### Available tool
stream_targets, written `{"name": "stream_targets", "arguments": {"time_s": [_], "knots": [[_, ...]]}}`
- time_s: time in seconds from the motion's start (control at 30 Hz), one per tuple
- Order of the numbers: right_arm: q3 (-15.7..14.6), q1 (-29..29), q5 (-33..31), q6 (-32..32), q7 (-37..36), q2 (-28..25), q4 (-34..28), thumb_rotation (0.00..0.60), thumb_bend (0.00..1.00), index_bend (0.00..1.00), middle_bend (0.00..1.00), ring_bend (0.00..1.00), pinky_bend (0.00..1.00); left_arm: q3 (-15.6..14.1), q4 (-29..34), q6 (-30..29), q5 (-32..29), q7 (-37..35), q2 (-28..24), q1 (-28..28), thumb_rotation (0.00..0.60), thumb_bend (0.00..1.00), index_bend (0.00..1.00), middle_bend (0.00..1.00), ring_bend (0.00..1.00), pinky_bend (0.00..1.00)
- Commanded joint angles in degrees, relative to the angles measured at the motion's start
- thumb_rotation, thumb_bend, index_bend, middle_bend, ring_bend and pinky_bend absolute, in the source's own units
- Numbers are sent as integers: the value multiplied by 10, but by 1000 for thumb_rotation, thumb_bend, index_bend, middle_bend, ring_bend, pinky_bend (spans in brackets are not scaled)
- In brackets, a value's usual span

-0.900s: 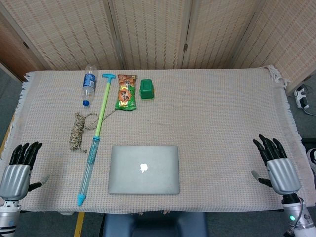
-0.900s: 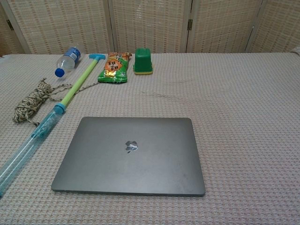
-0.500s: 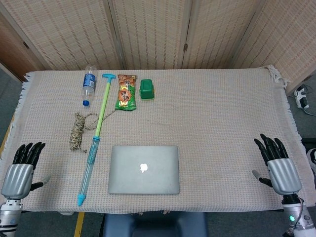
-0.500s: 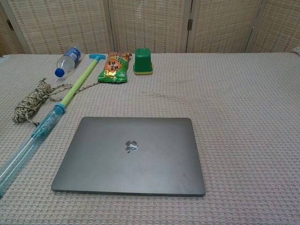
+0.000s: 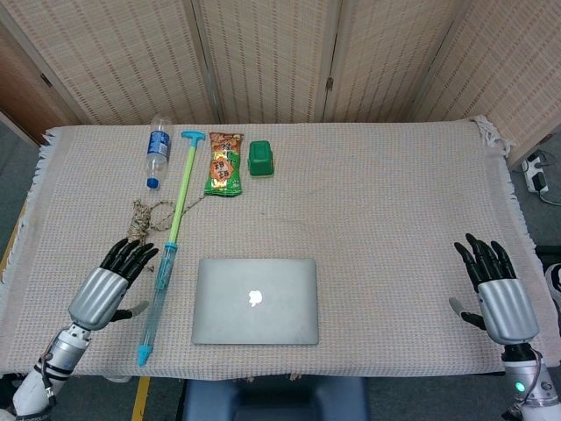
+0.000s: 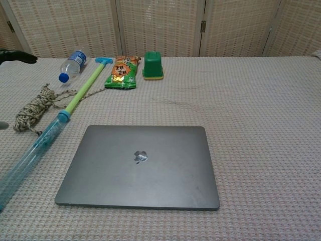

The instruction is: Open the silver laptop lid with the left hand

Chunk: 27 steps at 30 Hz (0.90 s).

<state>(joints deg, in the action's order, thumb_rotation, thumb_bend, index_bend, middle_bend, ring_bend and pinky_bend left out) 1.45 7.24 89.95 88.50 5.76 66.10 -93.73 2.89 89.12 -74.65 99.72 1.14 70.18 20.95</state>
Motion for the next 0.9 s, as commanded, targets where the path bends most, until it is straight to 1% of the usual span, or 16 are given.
{"name": "stream_targets", "arguments": {"time_s": [0.03,0.17,0.37,0.67,0.9], "knots": [[1,-2,0,0,0,0,-1,600,245,0,0,65,0,-11,-2,40,49,-8,12,47,600,225,72,109,53,0],[2,-2,-1,-5,-3,1,1,600,245,0,0,64,0,-24,-3,82,81,-1,34,89,600,223,72,109,53,0],[4,1,3,-13,-13,2,4,600,245,0,0,67,0,-38,-7,123,97,12,76,125,600,223,72,109,53,0],[7,4,5,-22,-33,8,17,600,244,0,0,61,0,-45,-12,159,88,45,148,155,600,223,70,109,53,0],[7,7,7,-29,-43,12,27,600,245,0,0,57,0,-36,-22,189,63,86,205,176,600,223,66,109,52,0]]}}
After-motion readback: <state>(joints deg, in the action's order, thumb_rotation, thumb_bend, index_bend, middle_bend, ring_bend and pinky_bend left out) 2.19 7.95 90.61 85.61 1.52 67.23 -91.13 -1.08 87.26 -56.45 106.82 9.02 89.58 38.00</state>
